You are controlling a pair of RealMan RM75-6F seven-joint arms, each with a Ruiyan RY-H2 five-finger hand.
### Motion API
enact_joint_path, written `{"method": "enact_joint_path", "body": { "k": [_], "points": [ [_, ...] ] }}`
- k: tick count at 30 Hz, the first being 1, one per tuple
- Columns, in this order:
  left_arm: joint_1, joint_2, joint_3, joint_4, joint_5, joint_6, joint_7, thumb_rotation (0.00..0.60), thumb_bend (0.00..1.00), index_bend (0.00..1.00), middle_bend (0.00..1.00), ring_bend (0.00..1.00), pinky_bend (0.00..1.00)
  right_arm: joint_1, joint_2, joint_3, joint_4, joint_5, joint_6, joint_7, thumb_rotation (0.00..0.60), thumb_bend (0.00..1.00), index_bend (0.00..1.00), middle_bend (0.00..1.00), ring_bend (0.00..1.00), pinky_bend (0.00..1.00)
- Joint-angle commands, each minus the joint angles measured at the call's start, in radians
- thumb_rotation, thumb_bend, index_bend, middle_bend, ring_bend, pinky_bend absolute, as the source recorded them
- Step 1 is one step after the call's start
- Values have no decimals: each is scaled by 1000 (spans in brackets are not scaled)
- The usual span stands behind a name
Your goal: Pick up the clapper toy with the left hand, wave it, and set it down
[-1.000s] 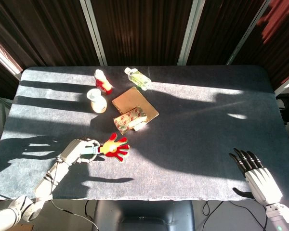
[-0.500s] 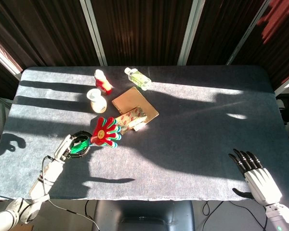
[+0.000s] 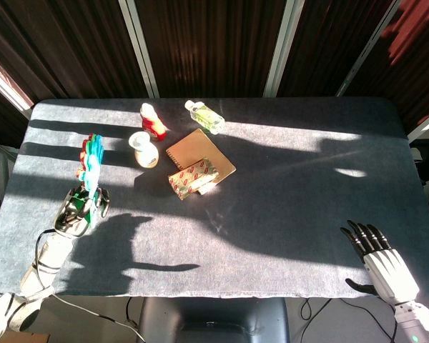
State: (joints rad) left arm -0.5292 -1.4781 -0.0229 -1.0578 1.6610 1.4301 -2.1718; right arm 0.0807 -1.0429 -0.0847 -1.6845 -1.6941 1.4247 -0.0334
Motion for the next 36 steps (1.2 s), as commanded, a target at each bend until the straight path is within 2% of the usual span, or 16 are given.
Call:
{"method": "enact_joint_path", "body": {
  "k": [1, 7, 10, 14, 17, 19, 23, 27, 28, 32, 36],
  "points": [
    [-82, 40, 167, 113, 208, -188, 679, 600, 724, 792, 757, 476, 702, 0, 0, 0, -1, 1, -2, -1, 600, 140, 0, 0, 0, 0],
    [-93, 52, 147, 40, 114, -336, 1001, 600, 742, 792, 759, 477, 705, 1, 4, -1, -5, 3, -5, -1, 600, 141, 0, 0, 0, 0],
    [-89, 64, 131, -11, 72, -339, 1013, 600, 741, 792, 759, 478, 705, 1, 4, -1, -6, 3, -7, -1, 600, 140, 0, 0, 0, 0],
    [-82, 93, 108, -55, 54, -247, 810, 600, 740, 793, 759, 478, 705, 1, 5, -1, -8, 4, -7, -1, 600, 140, 0, 0, 0, 0],
    [-58, 98, 74, -62, 38, -118, 585, 600, 731, 792, 759, 478, 705, 1, 6, -1, -8, 3, -6, 0, 600, 140, 0, 0, 0, 0],
    [-44, 107, 56, -65, 35, -37, 399, 600, 721, 792, 760, 478, 706, 1, 5, -1, -8, 2, -6, -1, 600, 140, 0, 0, 0, 0],
    [-26, 134, 23, -62, 34, 127, -93, 600, 713, 792, 761, 480, 708, -2, 1, 2, -9, 9, -5, -11, 600, 140, 0, 0, 0, 0],
    [-6, 118, -12, -14, 7, 222, -383, 600, 711, 792, 763, 480, 708, -2, 2, 0, -12, 7, -5, -12, 600, 140, 0, 0, 0, 0],
    [-2, 113, -17, -1, 1, 232, -411, 600, 710, 792, 765, 481, 709, -2, 2, 0, -12, 7, -5, -12, 600, 140, 0, 0, 0, 0],
    [6, 91, -2, 51, 23, 250, -371, 600, 711, 792, 769, 485, 714, -2, 3, 1, -11, 7, -5, -9, 600, 141, 0, 0, 0, 0],
    [-19, 57, 77, 127, 115, 183, -124, 600, 710, 792, 769, 486, 715, 0, 2, 0, -13, 8, -10, -11, 600, 141, 0, 0, 0, 0]
  ]
}}
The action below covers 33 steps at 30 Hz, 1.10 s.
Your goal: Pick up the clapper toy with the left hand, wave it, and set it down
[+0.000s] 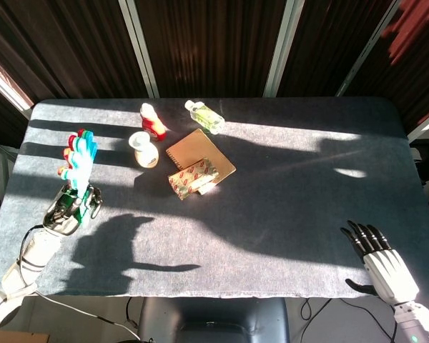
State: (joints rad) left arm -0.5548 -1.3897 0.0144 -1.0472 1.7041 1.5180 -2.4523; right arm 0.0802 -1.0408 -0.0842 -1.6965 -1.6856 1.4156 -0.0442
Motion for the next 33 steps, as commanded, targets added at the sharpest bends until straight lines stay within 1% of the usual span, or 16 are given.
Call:
{"method": "enact_joint_path", "body": {
  "k": [1, 2, 4, 7, 10, 11, 14, 15, 17, 19, 24, 26, 29, 32, 33],
  "points": [
    [-1, -37, 59, 128, 94, 77, 214, 600, 711, 792, 770, 487, 716, 0, 1, -1, -2, 0, 0, 0, 600, 140, 0, 0, 0, 0],
    [-7, -44, 74, 135, 110, 61, 265, 600, 711, 792, 770, 487, 716, 0, 0, 0, -2, -1, 1, -1, 600, 141, 0, 0, 0, 0],
    [-24, -60, 120, 155, 155, 4, 408, 600, 711, 792, 771, 488, 715, -2, 0, 0, -2, 0, 3, -1, 600, 140, 0, 0, 0, 0],
    [-46, -69, 155, 161, 179, -69, 553, 600, 710, 791, 772, 490, 715, -1, 1, 1, -2, 1, 2, -2, 600, 140, 0, 0, 0, 0],
    [-83, -68, 200, 159, 204, -195, 734, 600, 709, 791, 771, 489, 714, 0, 2, 1, -2, 1, 0, -1, 600, 140, 0, 0, 0, 0],
    [-100, -67, 214, 155, 207, -259, 817, 600, 708, 791, 770, 489, 713, 0, 2, 0, -2, 1, 0, -1, 600, 140, 0, 0, 0, 0],
    [-116, -70, 206, 120, 169, -365, 1004, 600, 709, 791, 769, 489, 713, 0, 3, -1, -3, -1, 0, 0, 600, 140, 0, 0, 0, 0],
    [-117, -69, 199, 104, 152, -381, 1037, 600, 709, 791, 769, 490, 713, -1, 3, -1, -3, -2, 1, 0, 600, 140, 0, 0, 0, 0],
    [-119, -61, 183, 73, 119, -397, 1069, 600, 709, 791, 770, 490, 713, -1, 4, 0, -3, -2, 3, 2, 600, 140, 0, 0, 0, 0],
    [-123, -44, 171, 37, 89, -400, 1054, 600, 707, 791, 771, 491, 714, -1, 5, 1, -3, -1, 4, 4, 600, 140, 0, 0, 0, 0],
    [-132, -17, 171, 3, 75, -379, 990, 600, 706, 791, 773, 493, 715, 1, 3, 1, -2, 0, -1, 2, 600, 141, 0, 0, 0, 0],
    [-135, -19, 174, 4, 74, -378, 994, 600, 706, 791, 773, 493, 716, 0, 3, 0, -3, -1, 0, 1, 600, 140, 0, 0, 0, 0],
    [-137, -34, 175, 7, 63, -394, 1026, 600, 705, 791, 773, 493, 715, -1, 3, 0, -4, -3, 2, 0, 600, 140, 0, 0, 0, 0],
    [-135, -63, 166, 18, 38, -426, 1097, 600, 698, 791, 770, 490, 701, -1, 2, 0, -4, -4, 2, -1, 600, 140, 0, 0, 0, 0],
    [-132, -80, 160, 25, 26, -438, 1139, 600, 687, 791, 767, 487, 675, 0, 2, 0, -3, -4, 2, 0, 600, 140, 0, 0, 0, 0]
  ]
}}
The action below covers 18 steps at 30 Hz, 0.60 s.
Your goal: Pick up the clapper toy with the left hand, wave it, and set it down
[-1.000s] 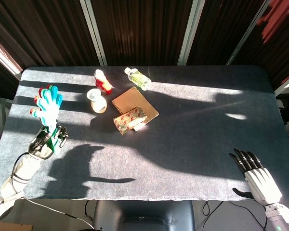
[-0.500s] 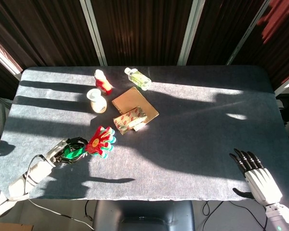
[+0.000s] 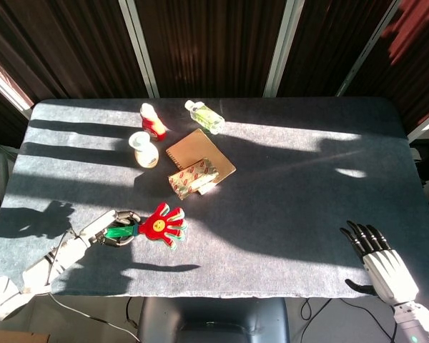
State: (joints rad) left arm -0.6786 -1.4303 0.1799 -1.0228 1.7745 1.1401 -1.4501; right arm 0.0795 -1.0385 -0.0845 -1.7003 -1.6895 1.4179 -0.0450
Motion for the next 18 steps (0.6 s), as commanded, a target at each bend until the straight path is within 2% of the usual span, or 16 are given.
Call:
{"method": "enact_joint_path", "body": {
  "k": [1, 2, 6, 8, 10, 13, 16, 18],
  "points": [
    [-4, -53, -11, 11, -54, -67, 178, 600, 675, 791, 764, 483, 623, 1, 0, 0, 1, 0, -1, 1, 600, 140, 0, 0, 0, 0],
    [2, -68, -20, 20, -67, -71, 221, 600, 667, 790, 762, 475, 567, 1, 1, 0, 1, 1, -2, 2, 600, 140, 0, 0, 0, 0],
    [42, -158, -77, 88, -140, -70, 523, 600, 629, 744, 727, 390, 358, 2, 2, 2, 0, 3, -2, 5, 600, 140, 0, 0, 0, 0],
    [50, -180, -87, 100, -153, -70, 608, 600, 591, 653, 622, 280, 205, 1, 2, 3, 0, 5, 0, 6, 600, 140, 0, 0, 0, 0],
    [52, -190, -90, 109, -159, -79, 672, 600, 548, 533, 464, 144, 66, 1, 3, 3, -1, 4, 1, 8, 600, 140, 0, 0, 0, 0],
    [54, -197, -89, 121, -161, -86, 762, 600, 473, 343, 240, 10, 0, 1, 3, 3, -2, 4, 0, 8, 600, 140, 0, 0, 0, 0],
    [61, -194, -91, 112, -166, -84, 820, 600, 446, 183, 114, 0, 0, 1, 3, 2, -3, 4, -2, 5, 600, 140, 0, 0, 0, 0],
    [67, -186, -95, 95, -168, -70, 844, 600, 442, 134, 80, 0, 0, 1, 3, 1, -5, 4, -3, 3, 600, 140, 0, 0, 0, 0]
  ]
}}
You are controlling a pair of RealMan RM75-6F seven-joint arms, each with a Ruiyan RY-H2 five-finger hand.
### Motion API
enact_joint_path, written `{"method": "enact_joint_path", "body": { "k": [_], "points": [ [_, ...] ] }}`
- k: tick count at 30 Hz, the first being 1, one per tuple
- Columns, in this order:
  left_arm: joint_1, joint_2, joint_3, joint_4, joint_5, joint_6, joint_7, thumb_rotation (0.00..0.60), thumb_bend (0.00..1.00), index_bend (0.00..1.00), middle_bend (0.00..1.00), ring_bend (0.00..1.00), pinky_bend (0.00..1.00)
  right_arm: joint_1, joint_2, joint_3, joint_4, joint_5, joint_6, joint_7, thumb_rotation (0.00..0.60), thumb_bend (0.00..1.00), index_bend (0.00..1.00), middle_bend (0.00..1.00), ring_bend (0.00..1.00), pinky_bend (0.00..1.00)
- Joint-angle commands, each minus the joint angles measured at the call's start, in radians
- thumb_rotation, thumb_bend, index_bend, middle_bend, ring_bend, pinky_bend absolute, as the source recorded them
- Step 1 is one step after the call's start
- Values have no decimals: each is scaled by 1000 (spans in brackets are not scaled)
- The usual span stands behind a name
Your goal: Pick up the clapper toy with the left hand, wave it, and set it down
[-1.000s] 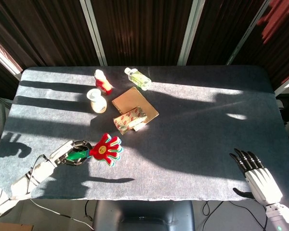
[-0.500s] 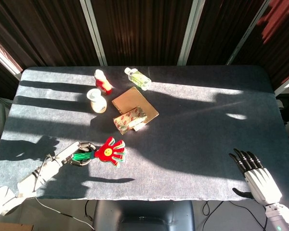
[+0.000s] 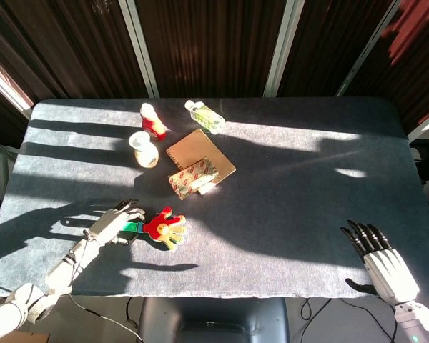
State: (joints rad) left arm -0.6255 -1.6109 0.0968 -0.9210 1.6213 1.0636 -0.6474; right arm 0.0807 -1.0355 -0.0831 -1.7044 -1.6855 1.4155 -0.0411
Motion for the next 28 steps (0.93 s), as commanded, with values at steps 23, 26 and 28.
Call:
{"method": "enact_joint_path", "body": {
  "k": [23, 26, 28],
  "points": [
    [500, 317, 58, -534, 71, 721, 682, 600, 433, 1, 0, 0, 0, -3, -30, 17, 11, 9, 12, -41, 600, 140, 0, 0, 0, 0],
    [511, 320, 53, -529, 87, 727, 684, 600, 430, 0, 0, 0, 0, -2, -36, 17, 13, 8, 12, -46, 600, 140, 0, 0, 0, 0],
    [515, 331, 54, -533, 88, 715, 662, 600, 430, 0, 0, 0, 0, 1, -39, 20, 15, 17, 3, -48, 600, 140, 0, 0, 0, 0]
  ]
}}
